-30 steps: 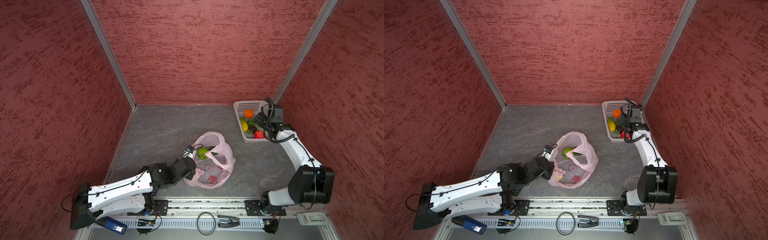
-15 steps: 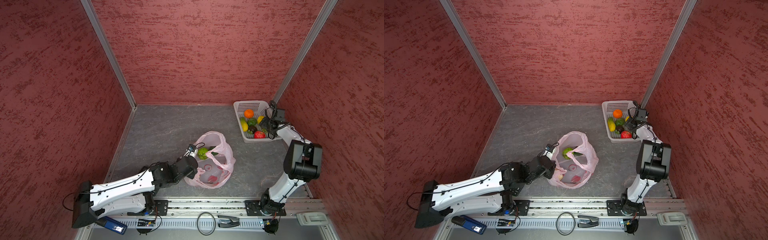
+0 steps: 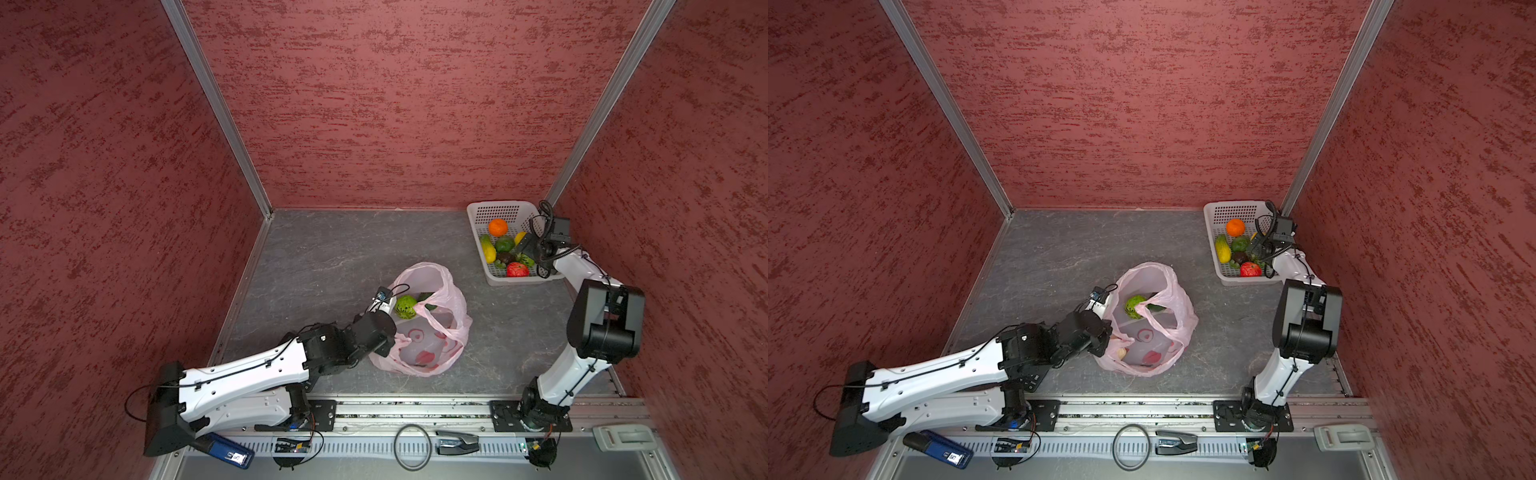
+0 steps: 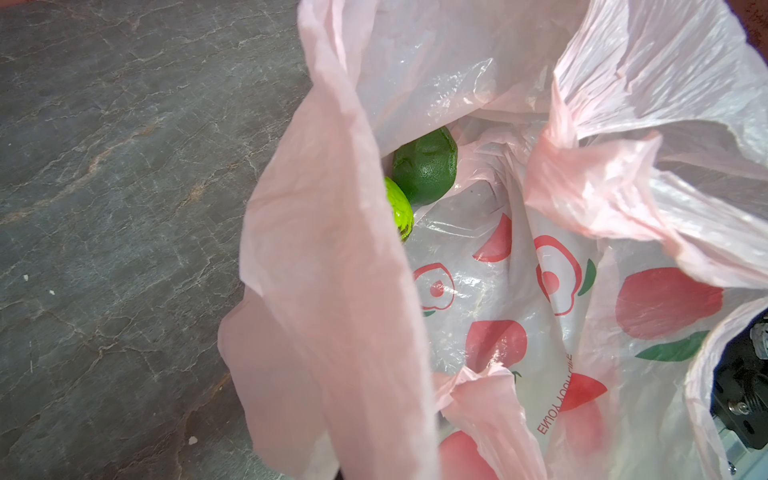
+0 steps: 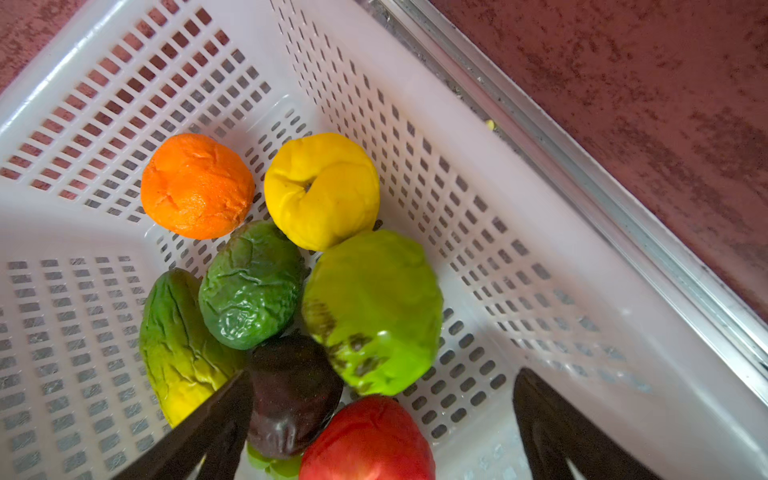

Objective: Untie the knot of the plastic bag and take out the fruit
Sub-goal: 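Open the right gripper to drop the custard apple into the basket, then move the right gripper back over the bag and lower it inside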

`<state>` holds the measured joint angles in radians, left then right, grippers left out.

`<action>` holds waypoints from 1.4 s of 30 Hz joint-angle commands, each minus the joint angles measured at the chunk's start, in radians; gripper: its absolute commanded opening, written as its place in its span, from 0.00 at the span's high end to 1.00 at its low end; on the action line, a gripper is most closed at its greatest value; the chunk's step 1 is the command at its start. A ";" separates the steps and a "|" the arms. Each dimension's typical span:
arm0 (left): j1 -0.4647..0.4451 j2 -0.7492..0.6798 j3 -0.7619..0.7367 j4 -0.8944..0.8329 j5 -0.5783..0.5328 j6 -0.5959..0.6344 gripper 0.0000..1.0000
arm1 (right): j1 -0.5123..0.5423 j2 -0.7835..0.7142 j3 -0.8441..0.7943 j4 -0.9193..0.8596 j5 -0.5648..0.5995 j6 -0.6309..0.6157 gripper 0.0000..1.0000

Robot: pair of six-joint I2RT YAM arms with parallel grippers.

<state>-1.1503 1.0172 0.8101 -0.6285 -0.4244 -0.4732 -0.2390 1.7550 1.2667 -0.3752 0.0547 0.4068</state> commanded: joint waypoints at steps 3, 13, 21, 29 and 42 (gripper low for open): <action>-0.003 -0.012 0.010 0.004 -0.010 0.018 1.00 | 0.014 -0.120 -0.011 -0.037 -0.061 -0.016 0.02; -0.001 -0.004 0.010 0.034 0.001 0.035 1.00 | 0.212 -0.410 -0.092 -0.191 -0.185 0.014 0.02; -0.002 -0.024 0.006 0.038 0.001 0.044 1.00 | 0.527 -0.606 -0.050 -0.339 -0.247 0.144 0.02; -0.002 -0.048 0.008 0.041 0.006 0.059 1.00 | 0.877 -0.651 -0.007 -0.348 -0.229 0.357 0.02; -0.005 -0.087 0.003 0.034 0.007 0.069 1.00 | 1.214 -0.596 -0.172 -0.168 -0.114 0.591 0.06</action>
<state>-1.1507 0.9485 0.8101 -0.6109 -0.4206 -0.4271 0.9623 1.1481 1.1416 -0.5926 -0.1329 0.9237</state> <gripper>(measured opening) 0.045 0.941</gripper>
